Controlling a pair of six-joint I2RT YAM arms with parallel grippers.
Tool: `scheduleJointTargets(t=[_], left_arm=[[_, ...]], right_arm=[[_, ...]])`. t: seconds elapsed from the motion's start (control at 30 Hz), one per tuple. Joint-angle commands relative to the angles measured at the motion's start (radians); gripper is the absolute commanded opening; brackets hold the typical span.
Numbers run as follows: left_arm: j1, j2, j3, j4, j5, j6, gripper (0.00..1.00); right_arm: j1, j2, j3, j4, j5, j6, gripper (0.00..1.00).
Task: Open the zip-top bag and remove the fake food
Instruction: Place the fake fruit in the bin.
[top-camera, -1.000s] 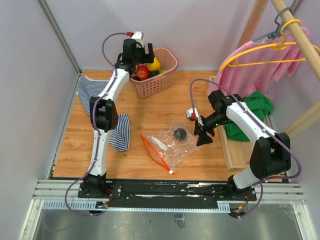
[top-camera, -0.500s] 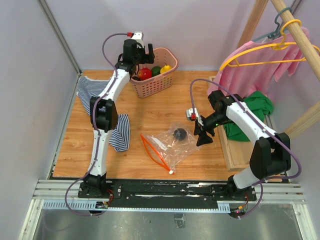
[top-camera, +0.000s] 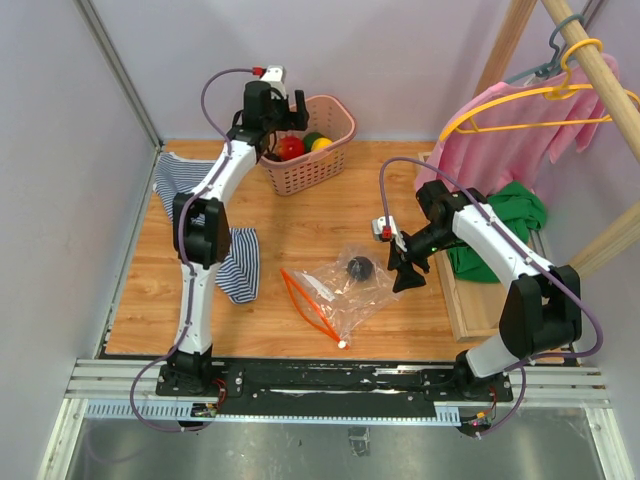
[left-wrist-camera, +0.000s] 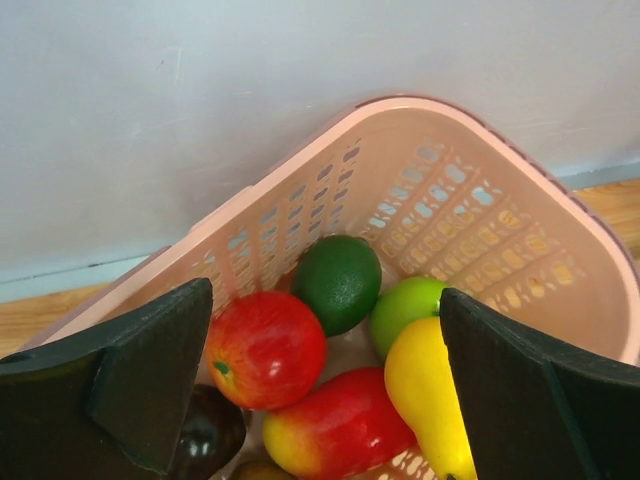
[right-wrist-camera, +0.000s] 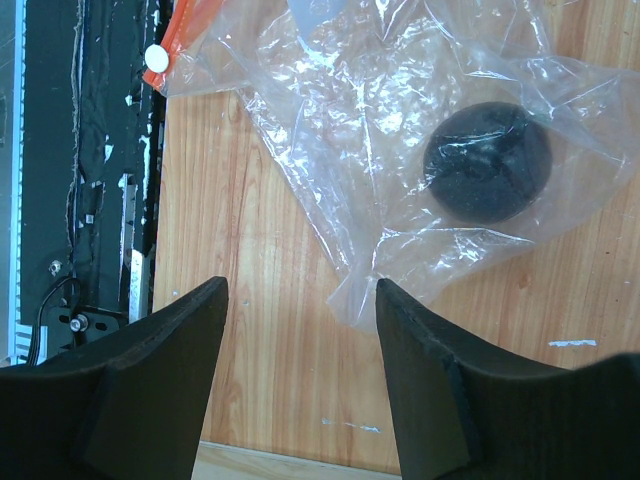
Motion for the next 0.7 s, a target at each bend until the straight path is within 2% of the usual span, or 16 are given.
scheduleJointTargets(t=[0.0,0.67], left_arm=[[-0.007,-0.116,-0.049,0.085,0.019,0.001,0.99],[-0.015,-0.329,-0.221,0.114,0.185,-0.013,0.99]], right_arm=[[-0.024,0.006,0.023,-0.029,0.0,-0.005,0.62],[-0.025,-0.008,0.019,-0.014,-0.012,0.003,0.63]])
